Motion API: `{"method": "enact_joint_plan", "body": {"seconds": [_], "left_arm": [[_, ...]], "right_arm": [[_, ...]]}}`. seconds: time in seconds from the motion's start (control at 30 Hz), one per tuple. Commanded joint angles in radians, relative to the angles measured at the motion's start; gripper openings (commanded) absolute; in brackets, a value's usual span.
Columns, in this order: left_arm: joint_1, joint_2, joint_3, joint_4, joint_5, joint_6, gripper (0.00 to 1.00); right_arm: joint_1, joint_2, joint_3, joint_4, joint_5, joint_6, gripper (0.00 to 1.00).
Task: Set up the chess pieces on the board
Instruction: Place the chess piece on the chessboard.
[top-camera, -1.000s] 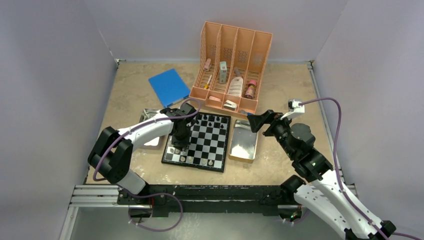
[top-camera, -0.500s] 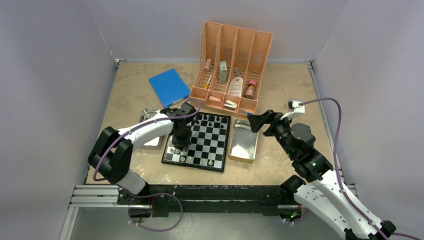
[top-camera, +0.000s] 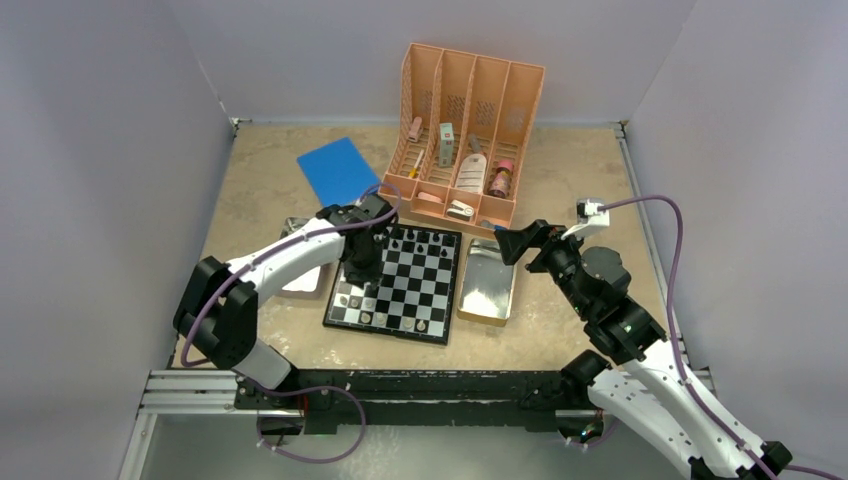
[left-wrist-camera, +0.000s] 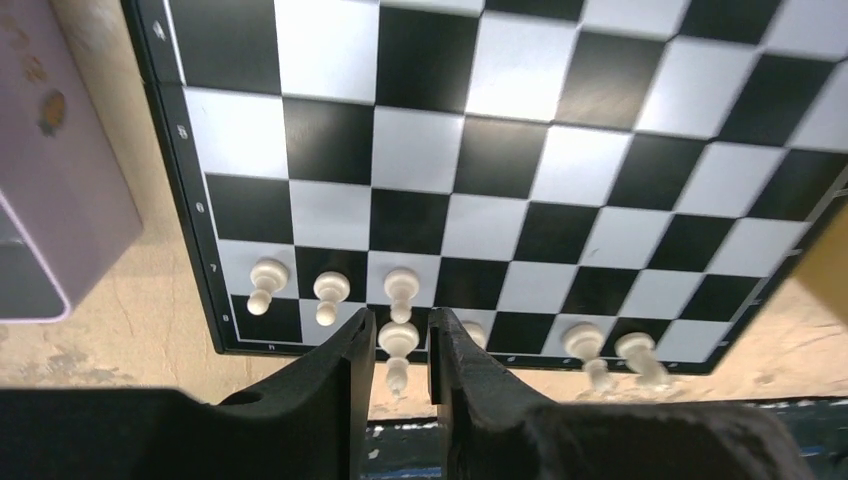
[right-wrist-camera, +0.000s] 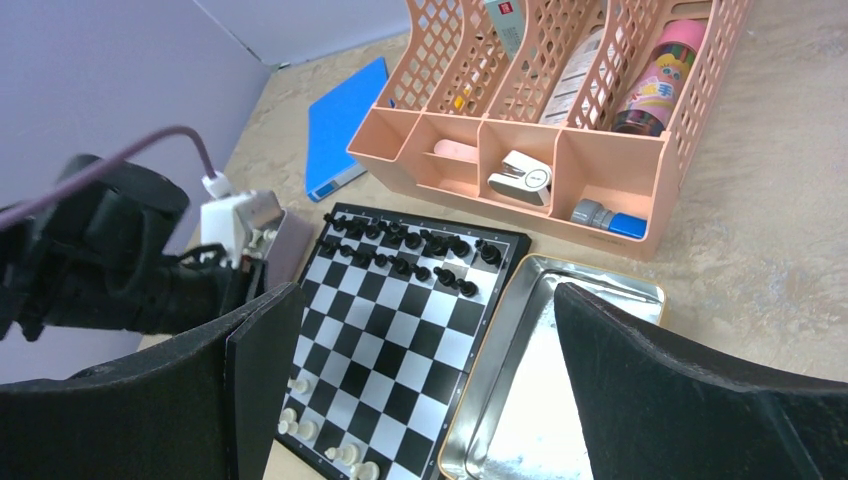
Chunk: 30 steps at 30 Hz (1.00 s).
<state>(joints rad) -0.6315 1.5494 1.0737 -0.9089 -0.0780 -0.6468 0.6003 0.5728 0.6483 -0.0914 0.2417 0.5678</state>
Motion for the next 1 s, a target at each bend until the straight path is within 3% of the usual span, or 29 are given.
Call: {"method": "enact_joint_plan", "body": {"seconds": [0.0,0.2,0.37,0.5,0.67,0.8,0.97], "left_arm": [[0.001,-0.050,0.115,-0.017,-0.077,0.003,0.27],[0.095,-0.044,0.206,-0.031,-0.072,0.050,0.27],[0.255,-0.055,0.253,-0.003,-0.036,0.108,0.26],[0.353,-0.042,0.286,-0.012,-0.111,0.126,0.25],[0.504,-0.015,0.288,0.025,-0.011,0.156,0.23],[0.570,-0.012,0.278,0.055,-0.036,0.165,0.22],[0.630,0.036,0.277,0.085,0.039,0.195,0.22]], "right_arm": [[0.003,-0.014,0.014,0.050,0.001,-0.008,0.97],[0.003,-0.025,0.016,0.048,-0.008,-0.008,0.97],[0.003,-0.031,0.016,0.050,-0.014,-0.008,0.97],[0.003,-0.036,0.017,0.048,-0.026,-0.010,0.97],[0.003,-0.046,0.016,0.049,-0.038,-0.008,0.98],[0.003,-0.057,0.015,0.053,-0.049,-0.008,0.98],[0.003,-0.062,0.011,0.056,-0.058,-0.007,0.98]]}}
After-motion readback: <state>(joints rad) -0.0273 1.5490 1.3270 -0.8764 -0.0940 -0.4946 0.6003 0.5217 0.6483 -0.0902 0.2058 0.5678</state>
